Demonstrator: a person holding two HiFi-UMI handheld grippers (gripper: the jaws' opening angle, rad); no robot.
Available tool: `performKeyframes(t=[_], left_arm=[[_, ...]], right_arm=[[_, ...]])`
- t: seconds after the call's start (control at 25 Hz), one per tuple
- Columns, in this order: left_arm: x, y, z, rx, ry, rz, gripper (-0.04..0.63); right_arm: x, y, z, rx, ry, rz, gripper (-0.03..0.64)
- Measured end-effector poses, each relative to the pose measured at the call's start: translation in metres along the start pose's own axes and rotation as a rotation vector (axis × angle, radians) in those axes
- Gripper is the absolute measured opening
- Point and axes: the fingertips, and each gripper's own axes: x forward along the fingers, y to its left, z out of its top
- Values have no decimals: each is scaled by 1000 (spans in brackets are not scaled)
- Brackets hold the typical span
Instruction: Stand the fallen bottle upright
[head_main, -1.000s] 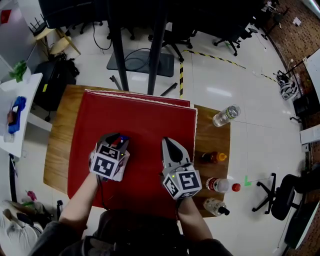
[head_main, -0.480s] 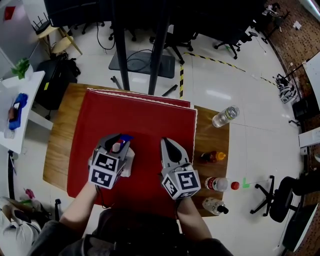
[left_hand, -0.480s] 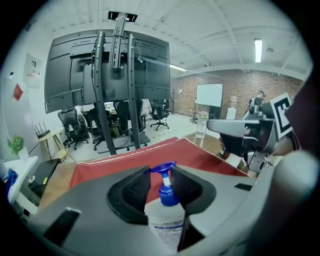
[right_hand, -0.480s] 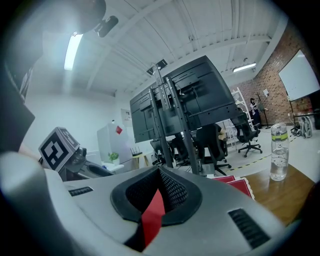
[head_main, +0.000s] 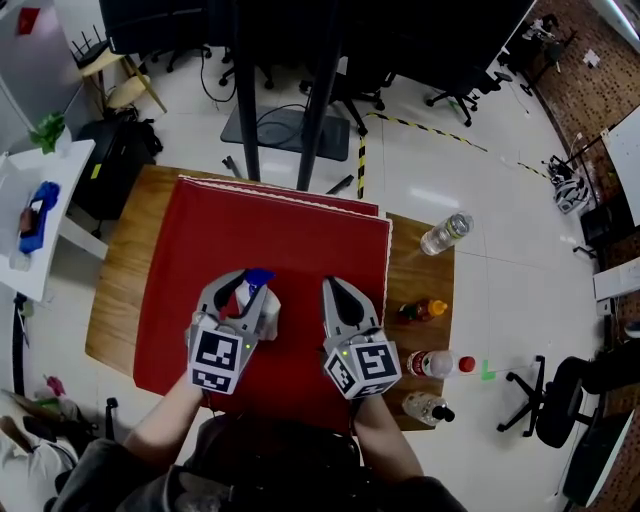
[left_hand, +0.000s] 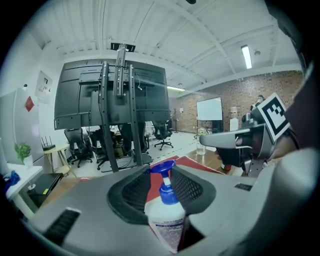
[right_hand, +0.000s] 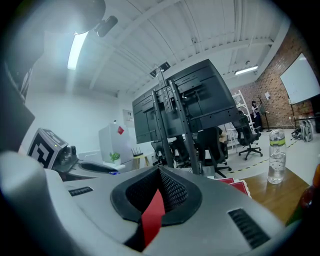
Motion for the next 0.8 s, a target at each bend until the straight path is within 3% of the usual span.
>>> performKeyframes(t=[0.28,0.8], left_arm=[[-13,-15,-9,36,-71,30,160],[-46,-28,-18,30,-77,61,161]], right_arm=[[-16,11,-5,-2,4,4,0],[-39,26,-1,-8,-17,5,0]])
